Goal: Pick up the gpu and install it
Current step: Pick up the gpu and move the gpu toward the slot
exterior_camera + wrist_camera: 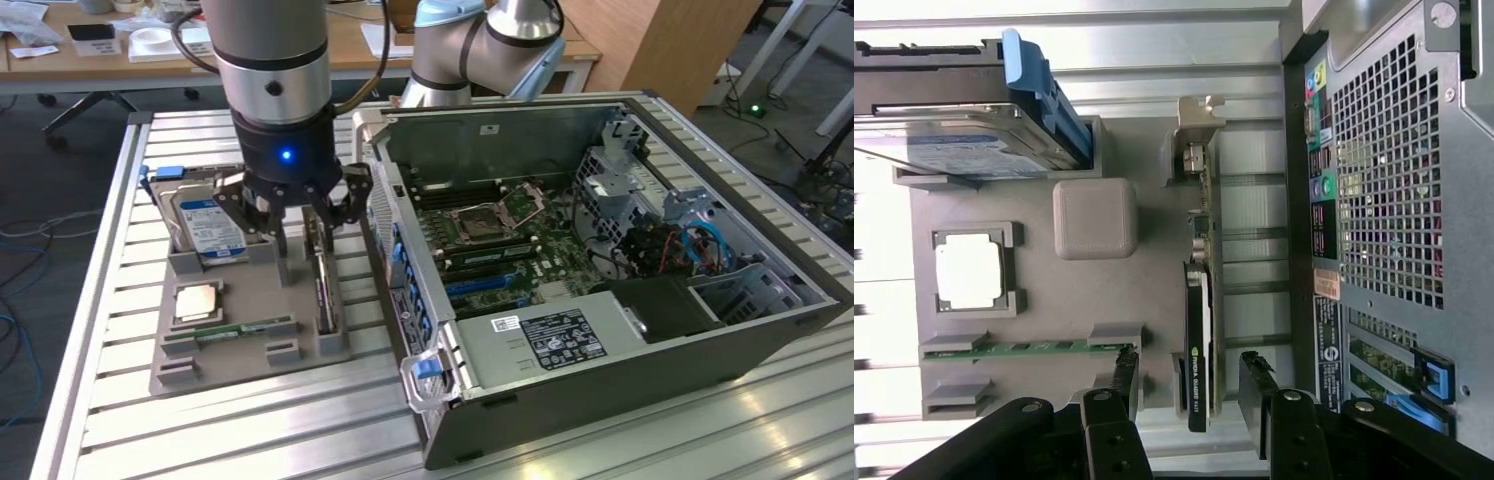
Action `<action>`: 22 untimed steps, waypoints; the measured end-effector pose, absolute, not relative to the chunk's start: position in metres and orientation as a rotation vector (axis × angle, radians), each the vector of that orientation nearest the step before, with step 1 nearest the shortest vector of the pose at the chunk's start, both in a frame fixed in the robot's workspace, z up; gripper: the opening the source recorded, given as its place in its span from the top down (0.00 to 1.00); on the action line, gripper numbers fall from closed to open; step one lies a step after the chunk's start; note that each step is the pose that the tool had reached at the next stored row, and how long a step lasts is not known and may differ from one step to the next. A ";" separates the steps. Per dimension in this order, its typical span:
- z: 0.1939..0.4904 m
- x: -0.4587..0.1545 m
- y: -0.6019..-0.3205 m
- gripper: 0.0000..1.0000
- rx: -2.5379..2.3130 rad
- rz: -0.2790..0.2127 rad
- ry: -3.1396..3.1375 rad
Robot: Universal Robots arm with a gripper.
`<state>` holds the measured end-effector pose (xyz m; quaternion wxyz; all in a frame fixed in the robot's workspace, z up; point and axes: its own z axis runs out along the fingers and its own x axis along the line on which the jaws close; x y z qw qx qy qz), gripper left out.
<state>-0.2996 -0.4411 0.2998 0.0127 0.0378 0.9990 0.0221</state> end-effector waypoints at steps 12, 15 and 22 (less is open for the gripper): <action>0.297 -0.300 -0.441 0.47 0.118 0.069 3.113; 0.296 -0.300 -0.441 0.47 0.118 0.069 3.113; 0.295 -0.300 -0.441 0.47 0.118 0.069 3.113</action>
